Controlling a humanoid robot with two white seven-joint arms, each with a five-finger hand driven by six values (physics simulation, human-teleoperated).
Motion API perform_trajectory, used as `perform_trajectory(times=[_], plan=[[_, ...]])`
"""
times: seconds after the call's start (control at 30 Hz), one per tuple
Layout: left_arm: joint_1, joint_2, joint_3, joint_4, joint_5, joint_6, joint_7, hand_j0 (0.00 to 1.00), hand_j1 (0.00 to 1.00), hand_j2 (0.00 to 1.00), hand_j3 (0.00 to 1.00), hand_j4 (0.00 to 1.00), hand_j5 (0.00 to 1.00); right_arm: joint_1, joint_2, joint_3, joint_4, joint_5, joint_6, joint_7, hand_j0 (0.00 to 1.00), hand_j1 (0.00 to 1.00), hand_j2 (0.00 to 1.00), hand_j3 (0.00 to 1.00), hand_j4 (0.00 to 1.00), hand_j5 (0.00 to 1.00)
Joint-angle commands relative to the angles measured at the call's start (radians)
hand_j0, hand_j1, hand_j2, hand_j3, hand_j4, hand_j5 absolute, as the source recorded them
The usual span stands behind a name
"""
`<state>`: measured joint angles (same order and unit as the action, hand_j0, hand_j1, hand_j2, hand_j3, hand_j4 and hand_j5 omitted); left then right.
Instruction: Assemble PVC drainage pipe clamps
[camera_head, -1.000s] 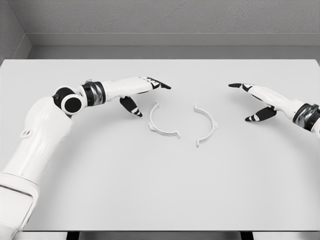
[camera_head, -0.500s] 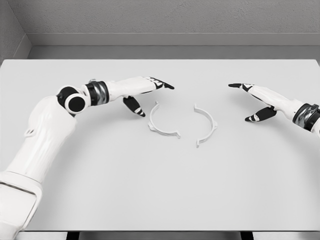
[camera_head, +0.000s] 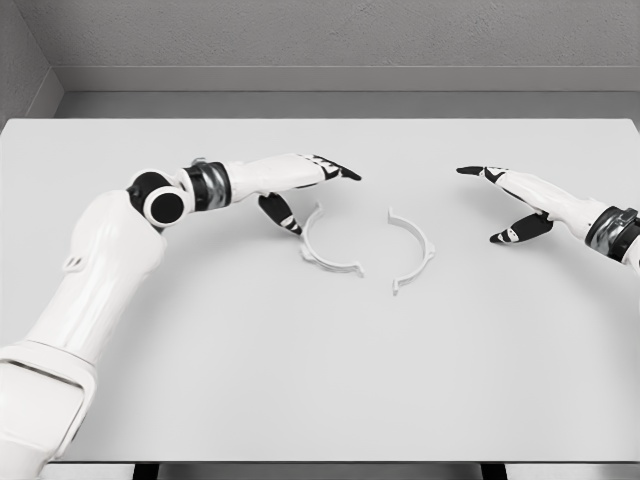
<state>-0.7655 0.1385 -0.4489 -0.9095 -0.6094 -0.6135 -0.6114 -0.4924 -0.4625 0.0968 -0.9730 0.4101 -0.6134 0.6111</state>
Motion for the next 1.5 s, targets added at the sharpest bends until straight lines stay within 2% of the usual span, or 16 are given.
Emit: perform_trajectory(times=[0.0,0.43,0.7,0.9,1.13,1.47], plan=[[0.000,-0.005,0.001,0.000,0.005,0.003,0.001,1.00,1.00,1.00,1.00,1.00,1.00,0.000,-0.001,0.000,-0.001,-0.008,0.003,0.000,1.00,1.00,1.00,1.00,1.00,1.00],[-0.014,-0.062,-0.001,0.000,-0.036,0.003,0.001,1.00,1.00,1.00,1.00,1.00,1.00,0.000,-0.001,0.000,-0.001,-0.008,0.003,0.000,1.00,1.00,1.00,1.00,1.00,1.00],[-0.038,0.039,0.007,0.040,-0.036,0.003,0.001,1.00,1.00,1.00,1.00,1.00,1.00,0.000,-0.001,0.000,-0.001,-0.008,0.003,0.000,1.00,1.00,1.00,1.00,1.00,1.00],[-0.077,-0.046,-0.001,0.136,-0.066,0.003,0.001,1.00,1.00,1.00,1.00,1.00,1.00,0.000,-0.001,0.000,-0.001,-0.008,0.003,0.000,1.00,1.00,1.00,1.00,1.00,1.00],[-0.090,-0.077,-0.001,0.135,-0.070,0.003,0.001,1.00,1.00,1.00,1.00,1.00,1.00,0.000,-0.001,0.000,-0.001,-0.007,0.003,0.000,1.00,1.00,1.00,1.00,1.00,1.00],[-0.091,-0.079,-0.002,0.147,-0.086,0.003,0.001,1.00,1.00,1.00,1.00,1.00,1.00,0.005,-0.001,0.000,-0.009,-0.008,0.003,0.000,1.00,1.00,1.00,1.00,1.00,1.00]])
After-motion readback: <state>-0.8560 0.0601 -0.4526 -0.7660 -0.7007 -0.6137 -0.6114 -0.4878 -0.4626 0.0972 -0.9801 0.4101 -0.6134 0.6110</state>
